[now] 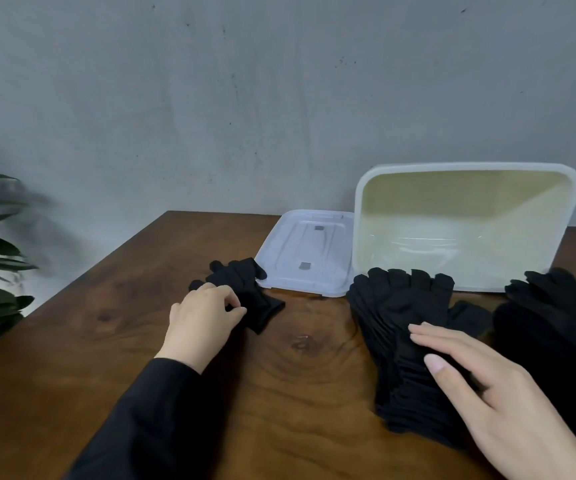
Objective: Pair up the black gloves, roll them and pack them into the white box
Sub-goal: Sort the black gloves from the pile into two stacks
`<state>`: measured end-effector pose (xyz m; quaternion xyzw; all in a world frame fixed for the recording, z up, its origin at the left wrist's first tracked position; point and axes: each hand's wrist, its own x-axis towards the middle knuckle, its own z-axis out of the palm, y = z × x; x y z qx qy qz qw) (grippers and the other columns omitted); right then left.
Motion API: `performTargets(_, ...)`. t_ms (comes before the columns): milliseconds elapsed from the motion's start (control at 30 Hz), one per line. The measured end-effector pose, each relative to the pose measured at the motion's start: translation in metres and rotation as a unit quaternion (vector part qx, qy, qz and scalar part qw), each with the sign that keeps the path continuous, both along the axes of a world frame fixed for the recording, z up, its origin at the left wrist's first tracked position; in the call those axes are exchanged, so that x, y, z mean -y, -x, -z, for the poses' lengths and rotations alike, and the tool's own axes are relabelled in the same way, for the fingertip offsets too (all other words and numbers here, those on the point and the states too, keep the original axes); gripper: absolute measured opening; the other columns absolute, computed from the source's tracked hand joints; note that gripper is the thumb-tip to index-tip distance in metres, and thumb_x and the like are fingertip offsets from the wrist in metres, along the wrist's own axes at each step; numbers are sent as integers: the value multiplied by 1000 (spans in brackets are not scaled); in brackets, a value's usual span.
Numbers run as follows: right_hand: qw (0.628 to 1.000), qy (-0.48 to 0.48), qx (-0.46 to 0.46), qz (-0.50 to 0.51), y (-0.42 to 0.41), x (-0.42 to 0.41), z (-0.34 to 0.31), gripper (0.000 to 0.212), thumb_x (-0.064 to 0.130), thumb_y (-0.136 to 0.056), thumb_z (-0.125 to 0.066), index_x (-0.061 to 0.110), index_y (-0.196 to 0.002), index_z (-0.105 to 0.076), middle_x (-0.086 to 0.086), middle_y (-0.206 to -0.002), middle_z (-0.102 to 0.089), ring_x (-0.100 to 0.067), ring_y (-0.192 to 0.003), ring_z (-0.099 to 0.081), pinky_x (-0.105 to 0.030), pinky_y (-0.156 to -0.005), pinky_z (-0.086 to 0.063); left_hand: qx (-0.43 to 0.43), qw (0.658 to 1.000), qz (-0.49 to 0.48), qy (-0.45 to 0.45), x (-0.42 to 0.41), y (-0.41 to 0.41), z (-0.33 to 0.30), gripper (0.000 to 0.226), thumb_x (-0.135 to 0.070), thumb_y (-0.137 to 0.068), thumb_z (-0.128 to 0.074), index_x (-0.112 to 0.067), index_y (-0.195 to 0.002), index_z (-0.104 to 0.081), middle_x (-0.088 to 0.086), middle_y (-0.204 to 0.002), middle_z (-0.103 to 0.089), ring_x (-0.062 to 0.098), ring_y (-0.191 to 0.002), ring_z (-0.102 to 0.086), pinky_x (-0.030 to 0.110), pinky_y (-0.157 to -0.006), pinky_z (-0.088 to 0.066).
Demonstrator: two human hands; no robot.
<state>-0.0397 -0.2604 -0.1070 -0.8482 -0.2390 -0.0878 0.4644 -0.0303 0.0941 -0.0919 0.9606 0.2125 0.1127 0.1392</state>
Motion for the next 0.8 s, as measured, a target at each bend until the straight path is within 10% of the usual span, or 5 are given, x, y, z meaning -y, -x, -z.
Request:
performTargets(300,1000,2,-20,-8,1,1,-3,32,52,-88,-50,50,-115,-66,41,-129,-53,17,-130,-40,-2,-98,-34,-27,997,8,-69,7,-1,-2,13,-35,-95,-53,-31,-85,-60,-11,-90,-52,16,-89,-51,35,-81,-36)
performTargets(400,1000,15,-16,-5,1,1,-5,34,53,-88,-48,48,-117,-65,41,-130,-53,17,-130,-40,-14,-107,-36,89,987,-9,136,17,-3,-12,20,-25,-98,-49,-23,-82,-61,-6,-81,-62,18,-79,-57,37,-74,-46)
performTargets(500,1000,21,-11,-1,3,0,-8,34,56,-93,-44,48,-120,-64,41,-131,-52,16,-131,-40,-18,-109,-35,279,818,-28,502,40,-1,-41,22,-18,-100,-44,-15,-93,-65,-1,-75,-68,15,-65,-60,33,-68,-47)
performTargets(600,1000,7,-12,16,7,0,-14,37,57,-93,-45,50,-127,-57,39,-135,-49,15,-131,-39,-22,-110,-37,293,636,67,711,67,-3,-63,22,-19,-102,-41,-8,-104,-60,15,-95,-67,23,-74,-67,35,-77,-51)
performTargets(800,997,-13,46,57,19,-4,-51,63,64,-83,-61,54,-141,-38,43,-141,-38,18,-132,-34,-16,-103,-34,243,629,197,712,121,-10,-53,22,-17,-100,-46,1,-101,-58,20,-97,-64,31,-86,-66,38,-77,-51)
